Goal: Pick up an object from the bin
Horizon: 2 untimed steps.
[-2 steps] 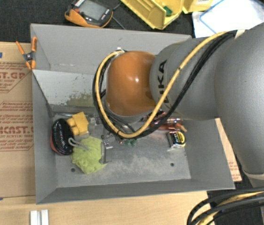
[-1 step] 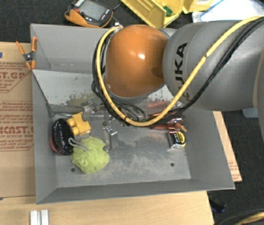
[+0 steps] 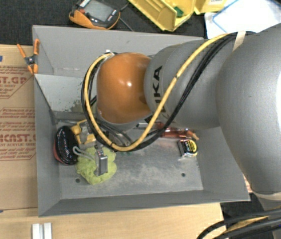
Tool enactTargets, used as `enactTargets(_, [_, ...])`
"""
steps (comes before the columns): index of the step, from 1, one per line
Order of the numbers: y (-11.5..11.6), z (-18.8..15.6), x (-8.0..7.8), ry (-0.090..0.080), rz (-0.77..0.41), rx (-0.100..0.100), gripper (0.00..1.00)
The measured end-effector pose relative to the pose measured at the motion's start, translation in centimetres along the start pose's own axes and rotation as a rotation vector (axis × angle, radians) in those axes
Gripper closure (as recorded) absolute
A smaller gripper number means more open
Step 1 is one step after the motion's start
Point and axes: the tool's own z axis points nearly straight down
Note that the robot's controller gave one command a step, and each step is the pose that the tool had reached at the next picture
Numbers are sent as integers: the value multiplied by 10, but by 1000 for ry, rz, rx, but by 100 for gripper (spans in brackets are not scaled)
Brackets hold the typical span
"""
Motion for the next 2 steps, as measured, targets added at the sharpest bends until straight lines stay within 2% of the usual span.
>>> enactTargets(1, [-34,-25,24,-16,-248,-1,0])
enactTargets(2, [-2,-93,24,-10,-57,-5,0])
